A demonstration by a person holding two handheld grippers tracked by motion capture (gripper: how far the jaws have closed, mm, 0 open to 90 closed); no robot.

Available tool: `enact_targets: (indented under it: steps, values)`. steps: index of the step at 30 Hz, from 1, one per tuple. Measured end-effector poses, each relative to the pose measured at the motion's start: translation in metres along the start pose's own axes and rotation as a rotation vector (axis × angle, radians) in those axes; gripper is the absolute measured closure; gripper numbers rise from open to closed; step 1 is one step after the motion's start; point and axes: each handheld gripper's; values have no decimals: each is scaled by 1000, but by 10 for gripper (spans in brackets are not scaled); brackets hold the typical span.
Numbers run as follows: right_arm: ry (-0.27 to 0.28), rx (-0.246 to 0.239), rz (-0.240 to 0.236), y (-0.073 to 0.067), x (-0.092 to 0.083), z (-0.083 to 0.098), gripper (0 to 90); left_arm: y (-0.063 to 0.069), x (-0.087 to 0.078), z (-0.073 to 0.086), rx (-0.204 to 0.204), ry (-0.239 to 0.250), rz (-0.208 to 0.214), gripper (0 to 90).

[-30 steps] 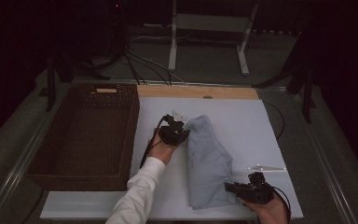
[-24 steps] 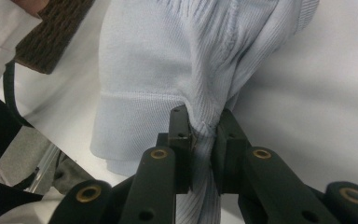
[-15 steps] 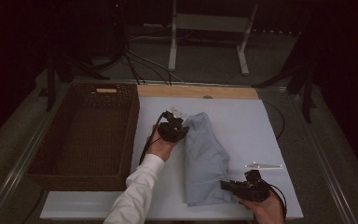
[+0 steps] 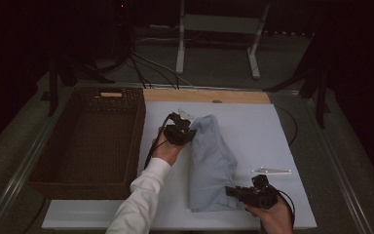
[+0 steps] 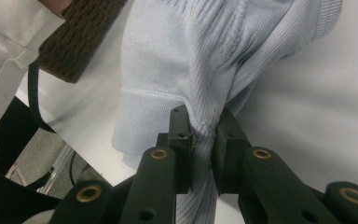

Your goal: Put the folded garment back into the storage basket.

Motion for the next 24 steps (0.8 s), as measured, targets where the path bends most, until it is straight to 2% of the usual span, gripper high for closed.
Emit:
enact_targets:
  steps: [24]
  values:
    - [37, -21, -55, -15, -1, -19, 801, -4, -16, -16, 24, 12, -17, 835]
Point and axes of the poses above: each handheld gripper's, and its own axes: x roughly forward along the jaws, z roughly out of its underside, y roughly to its right, and after that the axes turned 14 degrees about -y, right-handed
